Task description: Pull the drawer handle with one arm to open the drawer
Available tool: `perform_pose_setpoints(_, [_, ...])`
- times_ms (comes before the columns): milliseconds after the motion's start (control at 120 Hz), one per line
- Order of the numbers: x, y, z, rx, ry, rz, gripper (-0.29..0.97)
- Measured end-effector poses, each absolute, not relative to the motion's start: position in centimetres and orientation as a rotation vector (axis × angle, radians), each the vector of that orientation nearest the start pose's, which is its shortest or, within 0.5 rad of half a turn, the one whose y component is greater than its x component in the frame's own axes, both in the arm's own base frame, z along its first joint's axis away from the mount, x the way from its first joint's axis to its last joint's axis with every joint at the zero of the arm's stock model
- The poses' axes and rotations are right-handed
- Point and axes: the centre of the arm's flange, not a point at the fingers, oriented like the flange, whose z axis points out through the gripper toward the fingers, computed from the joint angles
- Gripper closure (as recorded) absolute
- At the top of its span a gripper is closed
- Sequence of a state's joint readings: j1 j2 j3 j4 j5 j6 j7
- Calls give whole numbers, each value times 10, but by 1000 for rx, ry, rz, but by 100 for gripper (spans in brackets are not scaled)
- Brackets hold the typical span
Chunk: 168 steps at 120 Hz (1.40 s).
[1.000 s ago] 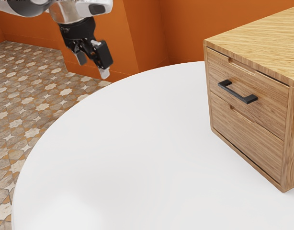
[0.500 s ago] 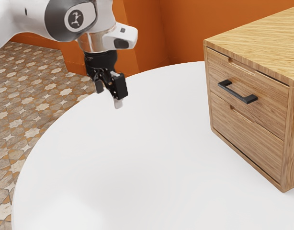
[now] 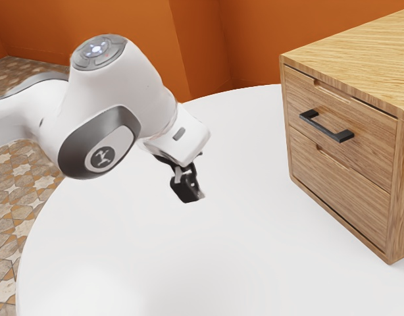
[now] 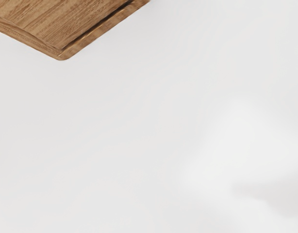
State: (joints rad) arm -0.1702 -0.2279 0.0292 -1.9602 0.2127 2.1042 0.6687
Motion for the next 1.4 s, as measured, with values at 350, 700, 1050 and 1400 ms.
perform_pose_setpoints(350, [543,-135,651,-2103,1678,-742,0])
perform_pose_setpoints(700, [571,-161,657,-1809,1921,-759,0])
perform_pose_setpoints(1050, [596,-179,650,-1621,2089,-756,0])
perform_pose_setpoints(1400, [616,-175,646,-1511,2167,-754,0])
